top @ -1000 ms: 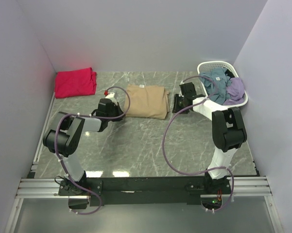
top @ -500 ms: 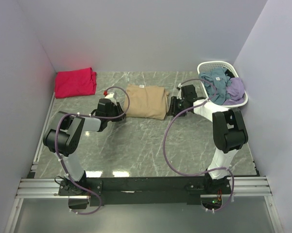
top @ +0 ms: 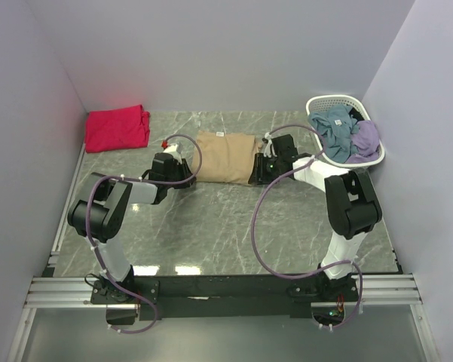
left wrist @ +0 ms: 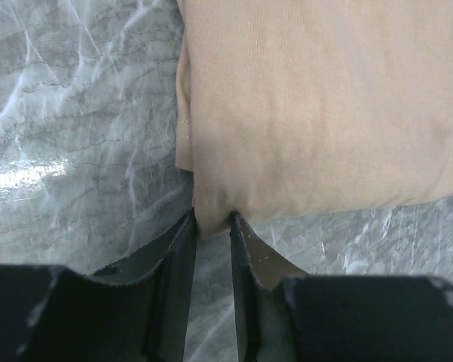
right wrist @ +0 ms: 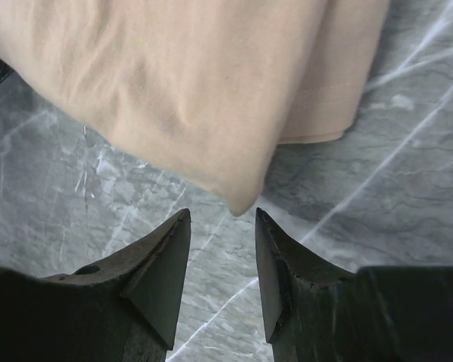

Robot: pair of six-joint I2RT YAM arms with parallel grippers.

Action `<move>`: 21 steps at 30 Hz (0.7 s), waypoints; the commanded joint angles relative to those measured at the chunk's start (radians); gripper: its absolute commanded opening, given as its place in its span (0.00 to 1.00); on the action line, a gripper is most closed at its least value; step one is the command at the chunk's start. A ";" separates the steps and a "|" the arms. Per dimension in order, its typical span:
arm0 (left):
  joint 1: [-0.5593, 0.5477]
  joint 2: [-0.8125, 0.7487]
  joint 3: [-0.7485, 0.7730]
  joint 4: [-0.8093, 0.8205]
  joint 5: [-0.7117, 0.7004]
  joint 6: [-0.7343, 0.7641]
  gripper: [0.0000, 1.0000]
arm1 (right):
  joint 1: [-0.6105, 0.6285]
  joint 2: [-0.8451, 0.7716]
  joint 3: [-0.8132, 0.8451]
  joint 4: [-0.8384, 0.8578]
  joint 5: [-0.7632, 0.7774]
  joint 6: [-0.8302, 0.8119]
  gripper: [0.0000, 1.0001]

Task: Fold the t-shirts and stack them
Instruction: Fold the tshirt

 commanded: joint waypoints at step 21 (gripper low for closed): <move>-0.005 0.028 0.033 0.037 0.021 0.007 0.04 | 0.020 0.066 -0.004 0.105 0.024 0.001 0.35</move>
